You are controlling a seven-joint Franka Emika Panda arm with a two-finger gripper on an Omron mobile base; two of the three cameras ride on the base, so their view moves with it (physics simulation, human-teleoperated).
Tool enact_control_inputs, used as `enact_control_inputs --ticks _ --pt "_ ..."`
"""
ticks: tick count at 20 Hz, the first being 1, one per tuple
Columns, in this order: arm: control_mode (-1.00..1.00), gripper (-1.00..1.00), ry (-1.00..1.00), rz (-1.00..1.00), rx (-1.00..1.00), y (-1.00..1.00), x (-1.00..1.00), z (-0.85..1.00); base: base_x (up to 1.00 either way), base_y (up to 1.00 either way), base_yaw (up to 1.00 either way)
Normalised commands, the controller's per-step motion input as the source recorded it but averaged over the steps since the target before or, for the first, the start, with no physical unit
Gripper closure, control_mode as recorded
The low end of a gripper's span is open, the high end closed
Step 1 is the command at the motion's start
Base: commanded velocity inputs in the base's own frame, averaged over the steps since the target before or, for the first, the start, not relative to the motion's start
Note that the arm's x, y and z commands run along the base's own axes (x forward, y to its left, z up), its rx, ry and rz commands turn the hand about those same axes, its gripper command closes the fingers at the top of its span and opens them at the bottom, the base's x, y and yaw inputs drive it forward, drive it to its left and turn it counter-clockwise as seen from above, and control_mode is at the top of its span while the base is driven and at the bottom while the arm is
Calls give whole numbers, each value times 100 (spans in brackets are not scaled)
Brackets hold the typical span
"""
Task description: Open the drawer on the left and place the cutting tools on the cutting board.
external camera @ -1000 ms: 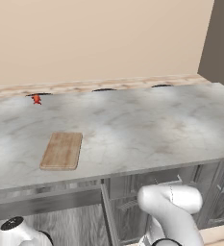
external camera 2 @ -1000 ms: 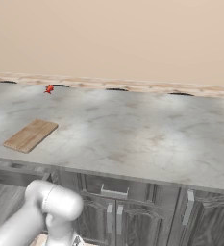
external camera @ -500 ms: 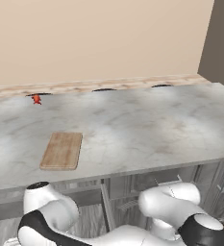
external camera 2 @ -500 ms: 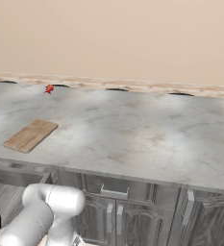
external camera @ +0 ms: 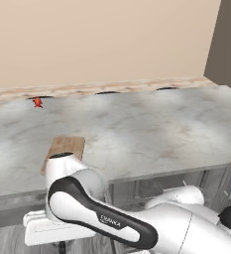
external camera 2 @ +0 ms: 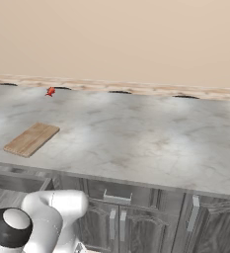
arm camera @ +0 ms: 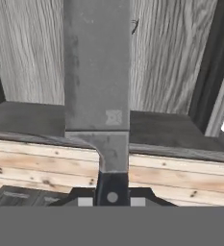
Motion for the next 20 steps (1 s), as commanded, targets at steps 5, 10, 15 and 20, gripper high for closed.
enact_control_inputs --ticks 5,10,15,20 --pt "-100 100 -2 -5 -14 -59 38 100 0 0 0" --pt "-100 100 -1 -4 -16 -62 66 99 0 0 0" --pt "-100 100 -5 0 -15 -62 74 68 0 0 0" --pt "-100 100 -5 0 -9 -56 70 14 0 0 0"
